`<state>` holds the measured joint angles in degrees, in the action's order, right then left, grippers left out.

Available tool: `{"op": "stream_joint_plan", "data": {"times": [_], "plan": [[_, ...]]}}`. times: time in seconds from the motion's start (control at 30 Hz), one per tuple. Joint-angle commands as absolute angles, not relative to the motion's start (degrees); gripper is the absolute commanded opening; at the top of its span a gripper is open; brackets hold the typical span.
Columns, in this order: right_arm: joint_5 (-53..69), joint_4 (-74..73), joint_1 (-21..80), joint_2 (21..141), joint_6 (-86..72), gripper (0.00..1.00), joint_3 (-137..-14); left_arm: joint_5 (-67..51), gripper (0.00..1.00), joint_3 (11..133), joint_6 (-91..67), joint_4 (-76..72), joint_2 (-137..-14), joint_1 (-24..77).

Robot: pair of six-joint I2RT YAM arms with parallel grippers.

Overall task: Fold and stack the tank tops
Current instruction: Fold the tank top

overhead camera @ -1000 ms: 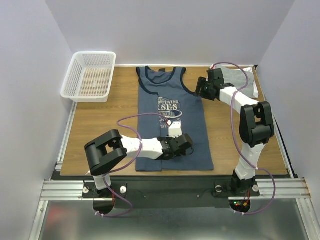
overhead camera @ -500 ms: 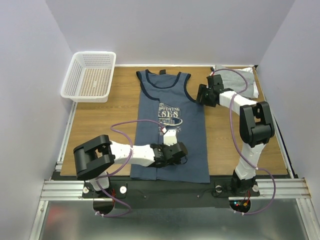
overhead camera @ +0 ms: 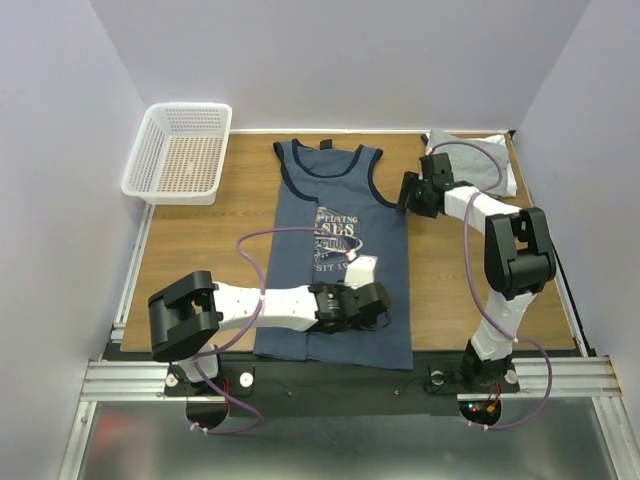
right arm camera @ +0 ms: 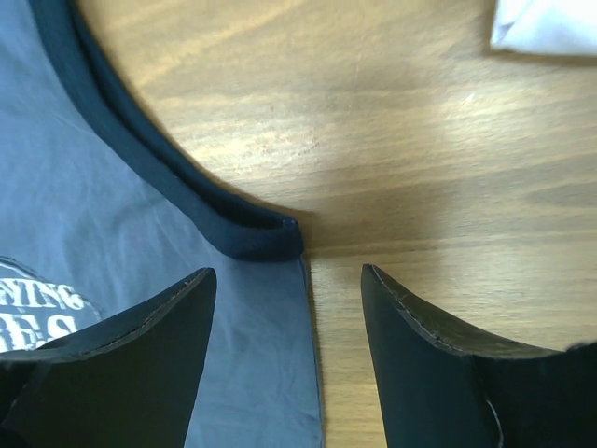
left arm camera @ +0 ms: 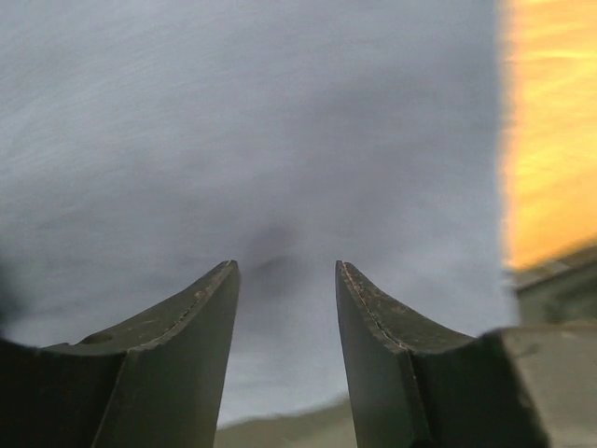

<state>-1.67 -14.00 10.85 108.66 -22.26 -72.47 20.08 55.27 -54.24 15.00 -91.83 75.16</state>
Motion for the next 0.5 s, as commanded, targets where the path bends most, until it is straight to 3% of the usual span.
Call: {"op": "stream_joint_plan", "data": {"times": [0.0, 0.23, 0.47], "plan": [[-1.1, -11.2, 9.3, 103.4, -22.8, 0.69, -72.7, 21.4, 0.57, 68.3, -48.9, 18.5, -94.8, 79.7], [-0.3, -11.3, 5.5, 99.0, -25.6, 0.68, -70.8, 20.1, 0.55, 81.0, -51.2, 25.1, -107.9, 86.0], [-0.3, -11.5, 4.1, 96.9, -26.5, 0.68, -70.0, 20.6, 0.55, 85.6, -51.5, 27.6, -111.4, 88.2]]}}
